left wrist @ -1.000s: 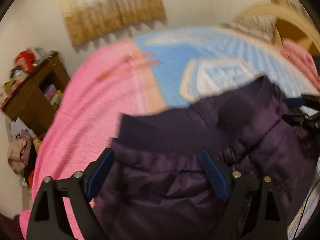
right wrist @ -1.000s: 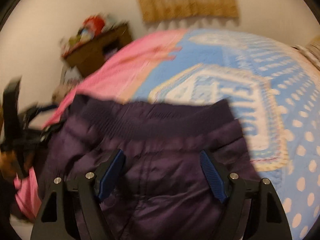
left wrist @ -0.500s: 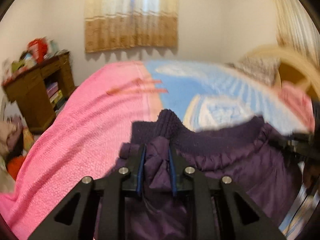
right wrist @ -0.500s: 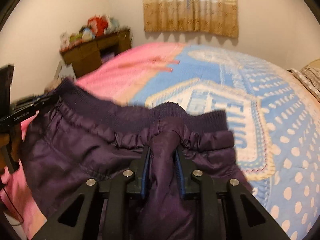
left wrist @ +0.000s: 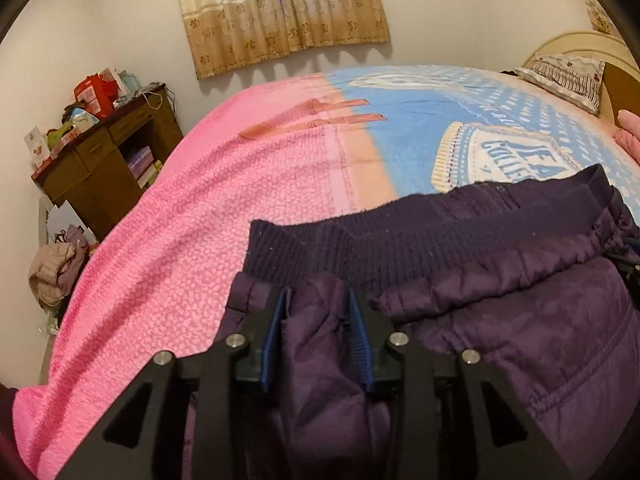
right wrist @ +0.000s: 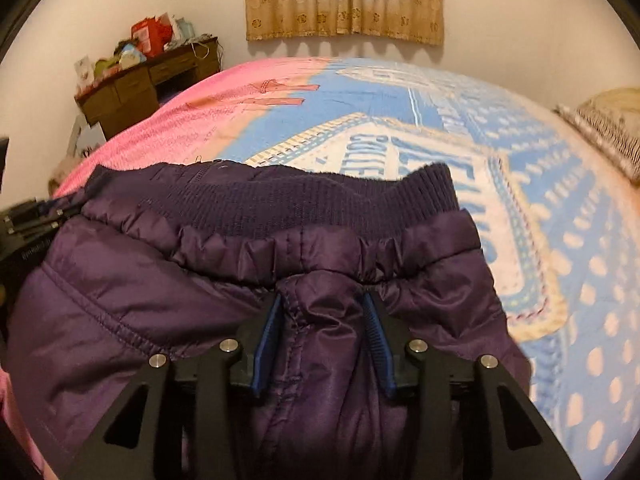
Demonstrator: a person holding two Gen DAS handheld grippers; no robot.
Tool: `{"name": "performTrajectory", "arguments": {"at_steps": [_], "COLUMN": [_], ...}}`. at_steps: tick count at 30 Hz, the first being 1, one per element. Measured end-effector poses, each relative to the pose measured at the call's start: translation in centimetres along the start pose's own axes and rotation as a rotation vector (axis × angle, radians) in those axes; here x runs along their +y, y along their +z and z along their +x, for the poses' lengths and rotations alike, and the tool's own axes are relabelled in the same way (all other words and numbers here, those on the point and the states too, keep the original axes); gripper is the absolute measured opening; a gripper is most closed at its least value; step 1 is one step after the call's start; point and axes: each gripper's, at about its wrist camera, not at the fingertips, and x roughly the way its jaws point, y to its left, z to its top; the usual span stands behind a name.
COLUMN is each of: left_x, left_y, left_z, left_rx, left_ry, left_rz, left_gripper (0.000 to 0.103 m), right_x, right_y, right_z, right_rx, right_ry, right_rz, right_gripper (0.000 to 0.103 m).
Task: Fold large clothes
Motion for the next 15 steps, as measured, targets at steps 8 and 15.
{"name": "performTrajectory", "arguments": {"at_steps": [8,15], "left_x": [0.73,0.23], "left_y": [-0.57,-0.58], "left_z": [0.41,0.40], "left_rx": [0.010,0.013], "left_ry": [-0.020,0.001], "left_rz": [-0.023,-0.010], "left_gripper": [0.038,0.040], "right_x": [0.80,0.88], "right_y": [-0.03,-0.31], "right_z": [0.64,0.72], "right_rx": [0.026,0.009], "right_ry": [-0.025,-0.033], "right_rz": [-0.036,-0.042], "right_gripper": [0.045,0.046]}}
